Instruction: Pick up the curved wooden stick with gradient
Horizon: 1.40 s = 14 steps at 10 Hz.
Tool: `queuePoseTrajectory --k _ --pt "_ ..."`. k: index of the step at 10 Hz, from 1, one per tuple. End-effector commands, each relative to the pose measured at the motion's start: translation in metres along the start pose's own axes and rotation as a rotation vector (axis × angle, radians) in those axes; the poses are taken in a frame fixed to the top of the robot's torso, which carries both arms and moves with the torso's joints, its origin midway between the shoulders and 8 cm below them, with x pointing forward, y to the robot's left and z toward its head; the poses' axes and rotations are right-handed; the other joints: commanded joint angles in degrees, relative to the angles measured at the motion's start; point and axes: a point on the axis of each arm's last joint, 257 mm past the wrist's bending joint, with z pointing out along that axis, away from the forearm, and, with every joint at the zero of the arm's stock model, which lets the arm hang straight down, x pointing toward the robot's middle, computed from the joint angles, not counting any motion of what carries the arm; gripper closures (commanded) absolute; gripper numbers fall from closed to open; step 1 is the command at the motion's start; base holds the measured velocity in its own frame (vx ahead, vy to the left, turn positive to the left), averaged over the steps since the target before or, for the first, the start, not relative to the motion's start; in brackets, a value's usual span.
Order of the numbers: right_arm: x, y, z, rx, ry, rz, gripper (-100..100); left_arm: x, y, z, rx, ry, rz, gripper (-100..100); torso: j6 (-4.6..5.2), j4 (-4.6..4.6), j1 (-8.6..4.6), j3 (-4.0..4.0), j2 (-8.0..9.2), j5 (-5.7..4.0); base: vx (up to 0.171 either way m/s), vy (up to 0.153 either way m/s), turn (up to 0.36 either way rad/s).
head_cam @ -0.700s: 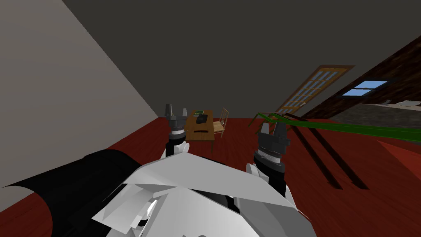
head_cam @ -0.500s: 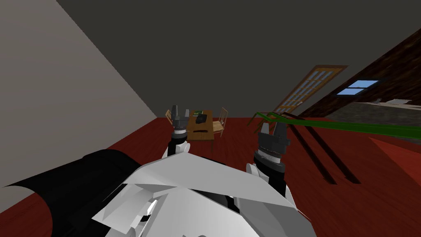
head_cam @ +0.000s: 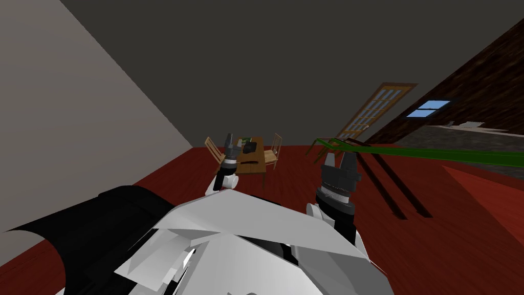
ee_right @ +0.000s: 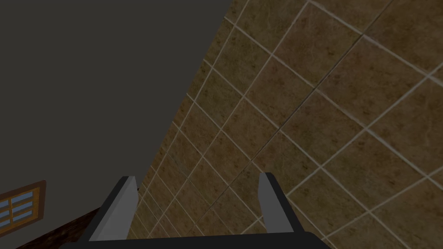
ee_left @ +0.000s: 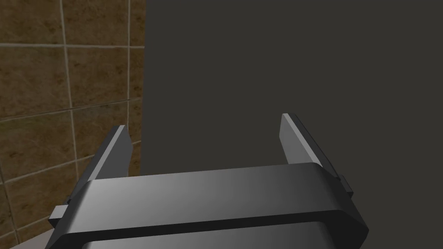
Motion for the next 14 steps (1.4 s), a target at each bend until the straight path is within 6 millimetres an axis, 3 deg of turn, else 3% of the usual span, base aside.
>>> queuePoseTrajectory --k 1,2,6,13,14 --pt "0.0 0.0 0.0 0.0 0.0 0.0 0 0.009 0.027 0.005 -0.056 0.021 -0.021 -100 0.0 0.0 0.0 0.0 0.0 0.0 -0.031 0.019 -0.095" --pt "0.0 0.0 0.0 0.0 0.0 0.0 0 0.008 0.034 0.002 -0.073 0.019 -0.02 -100 0.01 -0.01 0.0 -0.02 -0.02 0.0 -0.021 0.02 -0.033" --pt "0.0 0.0 0.0 0.0 0.0 0.0 0 0.018 0.101 0.006 -0.216 0.052 -0.054 -100 -0.02 -0.02 0.01 -0.04 -0.07 0.0 -0.019 0.017 -0.047" --pt "0.0 0.0 0.0 0.0 0.0 0.0 0 0.023 0.187 -0.004 -0.411 0.071 -0.075 -100 -0.01 -0.02 -0.02 -0.06 -0.11 -0.01 -0.012 0.013 -0.028" --pt "0.0 0.0 0.0 0.0 0.0 0.0 0 0.027 0.198 0.002 -0.439 0.081 -0.083 -100 -0.03 -0.02 -0.01 -0.05 -0.1 0.0 -0.015 0.017 -0.017"
